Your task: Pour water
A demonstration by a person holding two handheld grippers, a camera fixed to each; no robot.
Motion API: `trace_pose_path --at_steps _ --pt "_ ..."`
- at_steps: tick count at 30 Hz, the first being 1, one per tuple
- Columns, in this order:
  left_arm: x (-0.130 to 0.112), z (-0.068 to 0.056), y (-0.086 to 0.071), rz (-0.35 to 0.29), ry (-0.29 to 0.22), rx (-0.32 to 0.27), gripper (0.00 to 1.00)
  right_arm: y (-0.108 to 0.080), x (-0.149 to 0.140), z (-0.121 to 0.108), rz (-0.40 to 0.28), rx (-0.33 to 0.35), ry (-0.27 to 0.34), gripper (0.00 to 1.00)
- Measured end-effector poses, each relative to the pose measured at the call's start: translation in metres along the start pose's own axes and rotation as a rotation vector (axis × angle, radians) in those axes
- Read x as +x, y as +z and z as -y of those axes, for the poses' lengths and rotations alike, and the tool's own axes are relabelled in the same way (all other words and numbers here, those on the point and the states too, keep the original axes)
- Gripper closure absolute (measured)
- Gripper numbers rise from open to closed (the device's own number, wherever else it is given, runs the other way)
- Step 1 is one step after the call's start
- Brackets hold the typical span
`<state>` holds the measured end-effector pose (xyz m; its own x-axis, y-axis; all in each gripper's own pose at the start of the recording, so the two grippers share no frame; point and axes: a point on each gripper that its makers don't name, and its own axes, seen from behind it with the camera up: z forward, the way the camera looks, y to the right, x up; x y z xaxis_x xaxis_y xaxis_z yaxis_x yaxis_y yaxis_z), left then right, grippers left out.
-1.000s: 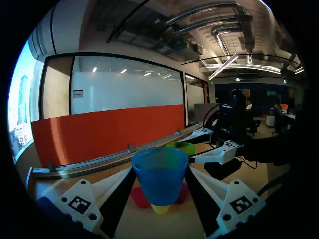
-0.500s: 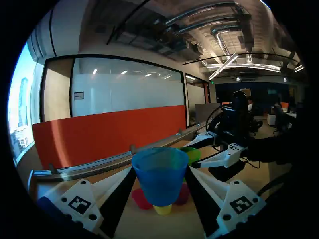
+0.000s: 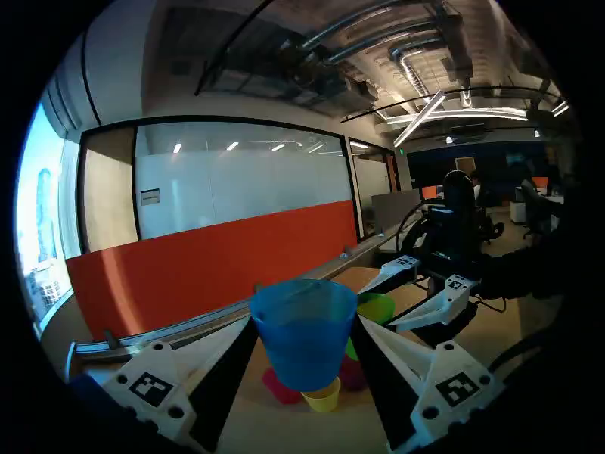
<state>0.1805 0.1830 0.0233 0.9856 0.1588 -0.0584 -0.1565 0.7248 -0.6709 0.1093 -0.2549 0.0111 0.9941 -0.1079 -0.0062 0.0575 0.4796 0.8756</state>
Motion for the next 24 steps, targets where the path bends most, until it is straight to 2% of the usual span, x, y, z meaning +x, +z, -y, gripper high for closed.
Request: trace_pose_path --at_steps 24 --pt "0.008 0.005 -0.001 -0.009 0.145 0.034 0.16 -0.001 -0.014 0.030 0.028 0.071 0.024 0.08"
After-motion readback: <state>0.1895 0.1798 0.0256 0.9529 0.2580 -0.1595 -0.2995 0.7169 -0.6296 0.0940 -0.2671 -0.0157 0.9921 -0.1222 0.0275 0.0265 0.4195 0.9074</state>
